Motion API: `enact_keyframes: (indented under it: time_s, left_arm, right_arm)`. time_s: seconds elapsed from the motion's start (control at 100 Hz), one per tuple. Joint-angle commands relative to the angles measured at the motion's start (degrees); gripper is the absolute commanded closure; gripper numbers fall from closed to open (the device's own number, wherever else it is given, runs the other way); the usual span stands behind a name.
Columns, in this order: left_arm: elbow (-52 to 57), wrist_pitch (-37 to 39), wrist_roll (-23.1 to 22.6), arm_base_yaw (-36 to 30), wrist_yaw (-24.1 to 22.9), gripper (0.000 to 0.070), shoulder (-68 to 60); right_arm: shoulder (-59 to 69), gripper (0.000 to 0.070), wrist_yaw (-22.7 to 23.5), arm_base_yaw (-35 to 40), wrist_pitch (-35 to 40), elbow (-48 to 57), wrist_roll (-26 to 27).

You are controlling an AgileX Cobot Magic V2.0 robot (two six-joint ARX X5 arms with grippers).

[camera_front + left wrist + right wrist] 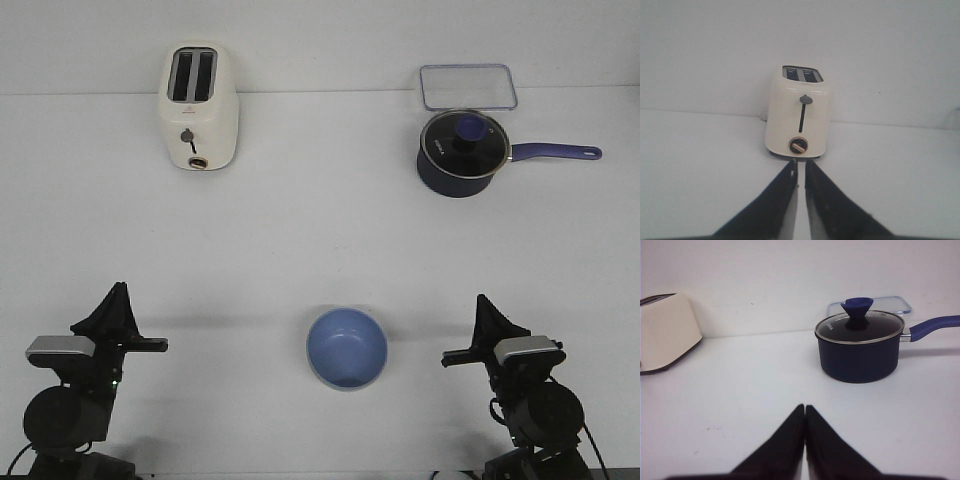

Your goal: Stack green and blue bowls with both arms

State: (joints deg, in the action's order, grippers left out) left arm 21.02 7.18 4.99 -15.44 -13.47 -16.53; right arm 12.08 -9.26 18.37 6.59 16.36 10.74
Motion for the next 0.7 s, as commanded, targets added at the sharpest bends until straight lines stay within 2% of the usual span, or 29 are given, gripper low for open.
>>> enact_keyframes:
  time_s: [0.0,0.2,0.25,0.34,0.51,0.62,0.69]
  left_arm:
    - [0.8,0.5,-0.9,-0.1,0.0,0.0685,0.1]
    - [0.8,0.4,-1.0,-0.1,0.0,0.0685,0.1]
    - [0.4,0.5,-2.1,-0.1,0.0,0.0685,0.5]
    - [-1.6,0.5,-1.7,2.1,0.5,0.0685,1.8]
    - [-10.5,0.7,-1.2,10.3,12.2,0.0686,7.7]
    - [-15.7,0.6,-0.6,14.2,15.4,0.0686,12.2]
    - [-18.0,0.6,-0.6,15.5,15.7,0.0685,14.8]
  right_arm:
    - [0.0,0.0700,-0.2,0.3,-0.6,0.1,-0.4]
    - [0.0,0.0700,-0.2,0.3,-0.6,0.1,-0.3]
    - [0.0,0.0700,-0.2,0.3,-0.6,0.1,-0.4]
    - [0.0,0.0700,-0.2,0.3,-0.6,0.1,-0.4]
    - [0.0,0.0700,-0.2,0.3,-0.6,0.1,-0.4]
    - [0.0,0.0700,-0.2,0.3,-0.6,0.1,-0.4]
    - [0.0,0.0700,-0.2,0.3,-0.6,0.1,-0.4]
